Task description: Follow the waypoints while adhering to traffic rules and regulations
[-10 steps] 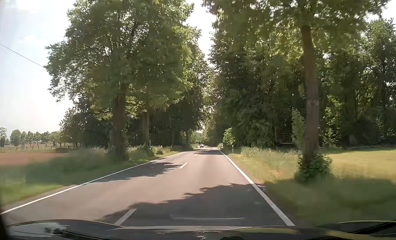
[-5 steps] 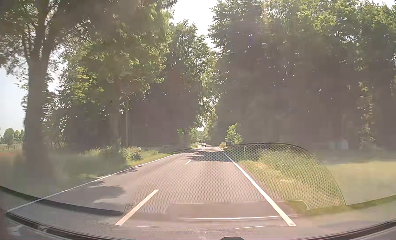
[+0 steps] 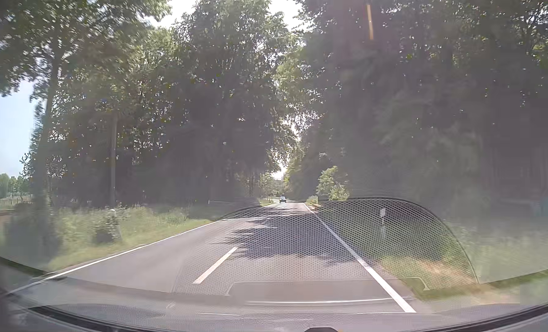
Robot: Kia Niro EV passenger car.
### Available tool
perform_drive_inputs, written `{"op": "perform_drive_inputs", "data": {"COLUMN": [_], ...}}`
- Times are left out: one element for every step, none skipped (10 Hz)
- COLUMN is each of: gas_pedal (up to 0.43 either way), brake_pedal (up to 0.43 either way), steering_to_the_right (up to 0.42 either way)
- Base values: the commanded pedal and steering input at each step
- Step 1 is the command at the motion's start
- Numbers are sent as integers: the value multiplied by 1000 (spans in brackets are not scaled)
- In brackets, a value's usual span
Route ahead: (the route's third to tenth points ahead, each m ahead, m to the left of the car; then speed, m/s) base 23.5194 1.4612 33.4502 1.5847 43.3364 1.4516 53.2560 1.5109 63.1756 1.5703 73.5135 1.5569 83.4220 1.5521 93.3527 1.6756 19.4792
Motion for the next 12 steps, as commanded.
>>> {"op": "perform_drive_inputs", "data": {"gas_pedal": [130,130,130,130,130,130,130,130,130,130,130,130], "brake_pedal": [0,0,0,0,0,0,0,0,0,0,0,0], "steering_to_the_right": [1,1,1,1,1,1,2,3,3,3,3,3]}}
